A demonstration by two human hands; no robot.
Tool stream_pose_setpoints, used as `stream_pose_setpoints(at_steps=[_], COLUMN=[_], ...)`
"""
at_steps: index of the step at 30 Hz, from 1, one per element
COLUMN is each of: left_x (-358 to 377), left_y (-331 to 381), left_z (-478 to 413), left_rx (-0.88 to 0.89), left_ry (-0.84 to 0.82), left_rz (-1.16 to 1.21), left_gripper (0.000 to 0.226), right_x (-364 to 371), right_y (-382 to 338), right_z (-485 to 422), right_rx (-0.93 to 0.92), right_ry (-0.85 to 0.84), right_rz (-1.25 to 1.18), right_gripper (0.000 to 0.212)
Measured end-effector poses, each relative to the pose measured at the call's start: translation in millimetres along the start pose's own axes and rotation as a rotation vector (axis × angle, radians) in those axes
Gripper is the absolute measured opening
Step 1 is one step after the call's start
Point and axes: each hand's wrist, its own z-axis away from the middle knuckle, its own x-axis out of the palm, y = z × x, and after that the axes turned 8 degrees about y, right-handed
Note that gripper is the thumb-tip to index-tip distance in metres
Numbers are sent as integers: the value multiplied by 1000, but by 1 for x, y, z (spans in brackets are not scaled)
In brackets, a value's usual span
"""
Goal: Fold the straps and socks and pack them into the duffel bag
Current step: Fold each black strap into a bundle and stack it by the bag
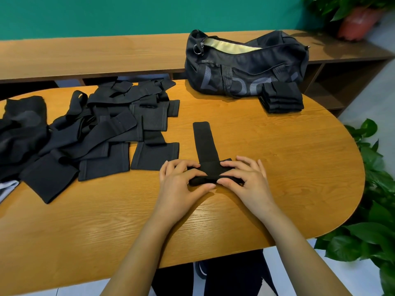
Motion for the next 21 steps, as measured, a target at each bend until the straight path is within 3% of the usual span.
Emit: stream_pose_setpoints(at_steps=[9, 16, 21], left_x=[-1, 1, 0], left_y=[0, 0, 2], left_z=[-1, -2, -2], left_rx=[4, -46, -41], left_ry=[-12, 21, 27], left_rz=[-5, 23, 13], left_gripper=[40, 36, 43], right_x=[0, 0, -3], right_y=[1, 0, -5], right_z=[0, 1, 1], right_rx=[9, -11, 4], right_ry=[6, 16, 21], right_rz=[-31, 7, -8], right_gripper=[38, 54, 53])
